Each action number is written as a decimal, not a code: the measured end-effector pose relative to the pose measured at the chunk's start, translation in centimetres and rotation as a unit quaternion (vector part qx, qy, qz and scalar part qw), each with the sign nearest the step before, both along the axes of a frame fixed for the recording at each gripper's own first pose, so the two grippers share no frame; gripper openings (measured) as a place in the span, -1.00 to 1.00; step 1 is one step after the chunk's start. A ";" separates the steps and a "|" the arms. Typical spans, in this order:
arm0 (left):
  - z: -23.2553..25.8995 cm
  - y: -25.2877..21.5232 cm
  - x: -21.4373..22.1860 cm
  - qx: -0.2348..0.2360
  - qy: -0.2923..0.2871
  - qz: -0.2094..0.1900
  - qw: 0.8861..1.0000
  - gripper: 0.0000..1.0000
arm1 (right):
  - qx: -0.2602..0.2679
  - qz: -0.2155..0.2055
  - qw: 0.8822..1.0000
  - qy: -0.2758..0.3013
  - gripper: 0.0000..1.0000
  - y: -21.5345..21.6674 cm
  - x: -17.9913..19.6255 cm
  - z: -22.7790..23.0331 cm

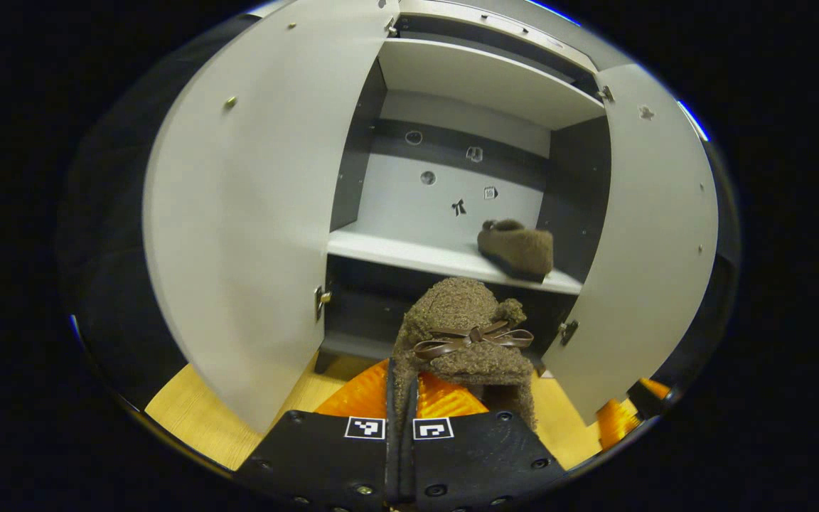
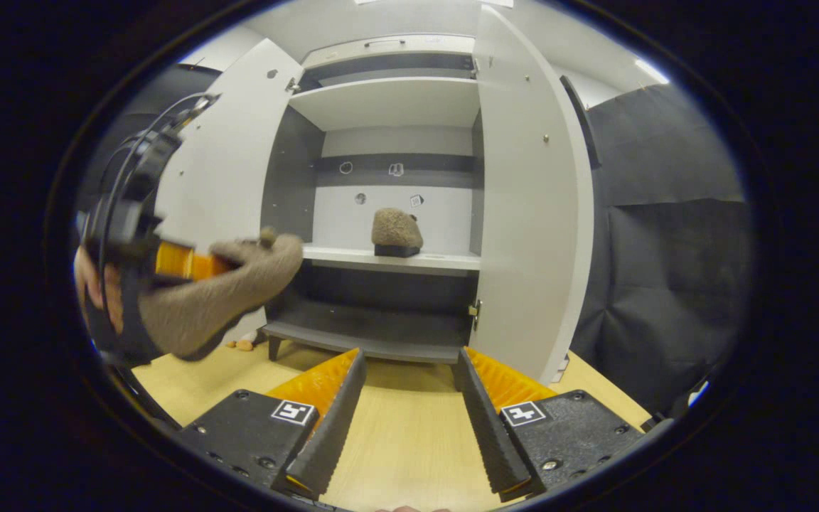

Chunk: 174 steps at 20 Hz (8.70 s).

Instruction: Grab one shoe with the right hand and put it into the shoe cabinet, grab the other shoe with the left hand and put it into the shoe cabinet; then close the right door with the right hand and the left door with the left hand.

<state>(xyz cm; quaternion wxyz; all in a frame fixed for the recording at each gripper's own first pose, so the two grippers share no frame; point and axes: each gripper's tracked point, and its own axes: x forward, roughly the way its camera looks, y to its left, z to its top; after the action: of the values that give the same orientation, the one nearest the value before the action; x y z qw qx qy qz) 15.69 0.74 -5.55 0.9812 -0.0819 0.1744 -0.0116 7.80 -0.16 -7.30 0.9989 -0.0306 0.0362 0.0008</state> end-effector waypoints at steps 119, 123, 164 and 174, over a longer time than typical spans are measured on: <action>-1.2 6.7 -15.9 0.071 -0.107 0.087 0.988 0.81 | 0.020 0.030 0.989 -0.146 0.74 -2.6 5.1 23.9; -0.3 9.6 -15.4 0.090 -0.111 0.112 0.983 0.80 | 0.006 0.004 0.989 -0.149 0.74 -2.0 -0.9 17.9; 13.8 19.5 1.1 0.126 -0.153 0.089 0.976 0.77 | 0.019 -0.042 0.998 -0.036 0.80 -2.7 -6.4 2.9; 10.1 7.2 7.6 0.085 -0.145 0.000 0.986 0.77 | 0.021 -0.076 0.996 -0.040 0.80 -5.2 -7.2 2.9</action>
<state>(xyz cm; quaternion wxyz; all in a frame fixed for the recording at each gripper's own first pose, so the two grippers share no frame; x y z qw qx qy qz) 23.30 7.95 4.59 0.9995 0.0039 0.0310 -0.0087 0.60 -5.38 -4.44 0.9971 -0.0071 -0.0020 -0.0753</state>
